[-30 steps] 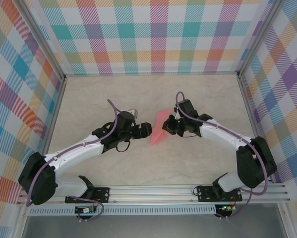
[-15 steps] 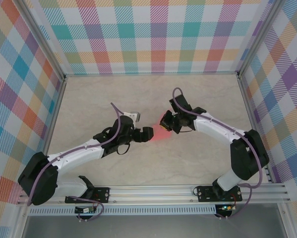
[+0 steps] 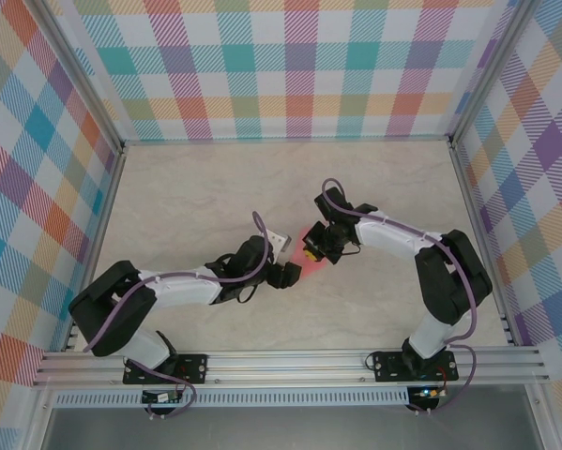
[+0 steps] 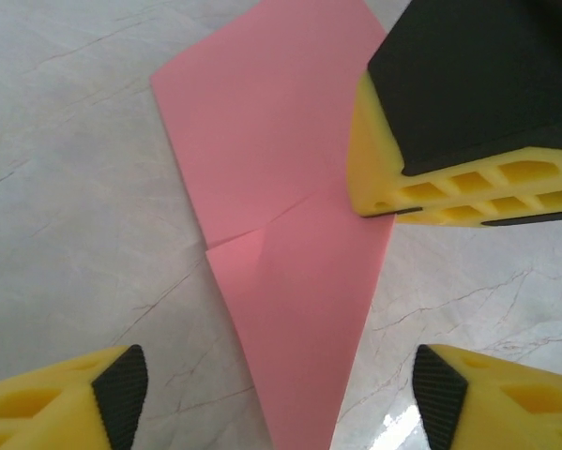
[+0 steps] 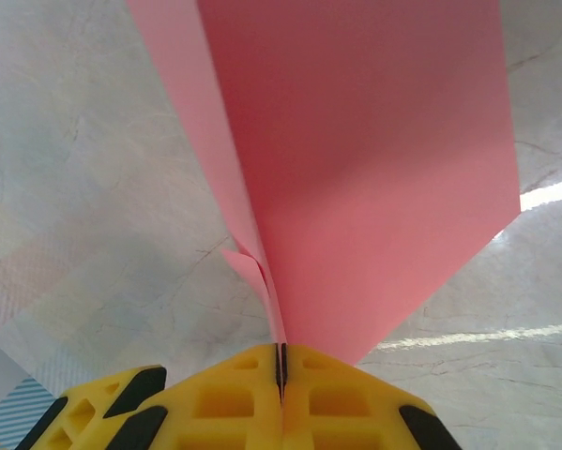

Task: Fold a paper plane with a square sheet of paper (pick it up from the middle)
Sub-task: Fourth fold the wing at the center of the table.

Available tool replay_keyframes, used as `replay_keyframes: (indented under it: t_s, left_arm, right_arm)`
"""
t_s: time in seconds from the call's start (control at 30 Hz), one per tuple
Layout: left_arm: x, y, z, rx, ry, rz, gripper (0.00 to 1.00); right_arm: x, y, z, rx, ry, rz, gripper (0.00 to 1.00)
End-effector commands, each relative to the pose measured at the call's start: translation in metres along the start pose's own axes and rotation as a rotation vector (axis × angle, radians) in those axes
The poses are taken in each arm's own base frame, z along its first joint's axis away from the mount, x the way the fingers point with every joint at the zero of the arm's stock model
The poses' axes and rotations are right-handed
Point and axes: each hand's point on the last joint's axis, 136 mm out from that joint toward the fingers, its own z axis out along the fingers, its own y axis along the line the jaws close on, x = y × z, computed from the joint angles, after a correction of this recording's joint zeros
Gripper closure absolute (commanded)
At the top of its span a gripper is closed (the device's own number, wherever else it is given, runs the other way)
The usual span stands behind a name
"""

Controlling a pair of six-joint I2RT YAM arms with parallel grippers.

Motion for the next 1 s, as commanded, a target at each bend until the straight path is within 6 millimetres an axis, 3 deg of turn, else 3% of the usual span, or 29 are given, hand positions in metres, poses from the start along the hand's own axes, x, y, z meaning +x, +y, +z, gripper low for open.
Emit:
replay_keyframes:
  t_s: [0.0, 0.3, 0.63, 0.8, 0.97]
  left_arm:
    - [-0.002, -0.016, 0.008, 0.058, -0.05, 0.112, 0.29]
    - [0.014, -0.022, 0.018, 0.112, -0.048, 0.164, 0.42]
    - [0.028, -0.021, 0.023, 0.119, -0.014, 0.193, 0.55]
    - [0.028, -0.019, 0.022, 0.109, -0.018, 0.204, 0.68]
    - [0.032, -0.018, 0.024, 0.11, -0.007, 0.206, 0.77]
  right_arm:
    - [0.006, -0.005, 0.002, 0.034, 0.043, 0.059, 1.0]
    - [0.009, -0.006, 0.004, 0.049, 0.08, 0.093, 1.0]
    - [0.01, -0.002, 0.004, 0.041, 0.109, 0.112, 0.93]
    - [0.009, -0.002, 0.003, 0.04, 0.114, 0.11, 0.85]
    - [0.005, 0.001, -0.002, 0.023, 0.114, 0.088, 0.63]
